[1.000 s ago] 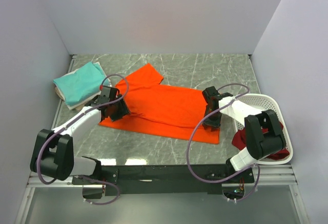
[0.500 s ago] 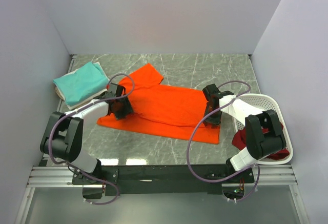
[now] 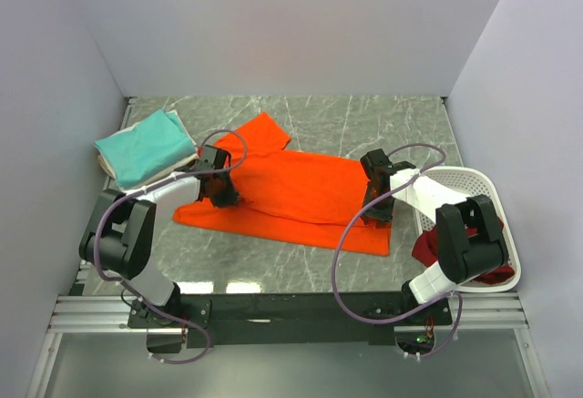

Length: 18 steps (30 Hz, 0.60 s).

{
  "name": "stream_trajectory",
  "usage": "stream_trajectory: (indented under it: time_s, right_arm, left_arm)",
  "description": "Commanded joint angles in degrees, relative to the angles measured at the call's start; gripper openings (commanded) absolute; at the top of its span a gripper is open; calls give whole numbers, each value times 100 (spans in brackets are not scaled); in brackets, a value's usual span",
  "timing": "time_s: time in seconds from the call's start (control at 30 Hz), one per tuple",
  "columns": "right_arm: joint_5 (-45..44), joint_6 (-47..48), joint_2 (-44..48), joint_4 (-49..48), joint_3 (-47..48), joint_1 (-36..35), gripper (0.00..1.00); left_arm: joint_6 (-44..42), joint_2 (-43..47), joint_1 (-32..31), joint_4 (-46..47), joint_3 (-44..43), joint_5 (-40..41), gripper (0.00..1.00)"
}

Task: Fold and stack the t-shirts
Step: Fold the tshirt

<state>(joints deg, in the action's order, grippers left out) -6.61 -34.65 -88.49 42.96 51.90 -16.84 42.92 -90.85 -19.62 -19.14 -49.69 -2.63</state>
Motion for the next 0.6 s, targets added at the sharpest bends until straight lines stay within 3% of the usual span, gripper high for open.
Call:
stream_trajectory:
  time_s: [0.0, 0.17, 0.57]
  right_arm:
    - [-86, -6, 33, -77, -13, 40, 42]
    - [-77, -6, 7, -86, -31, 40, 42]
    - [-7, -15, -63, -121, -83, 41, 42]
  left_arm:
    - [-81, -160, -51, 147, -339, 79, 18]
    - [-231, -416, -121, 103, -603, 175, 0]
    - [-486, -926, -473, 103, -1262, 246, 0]
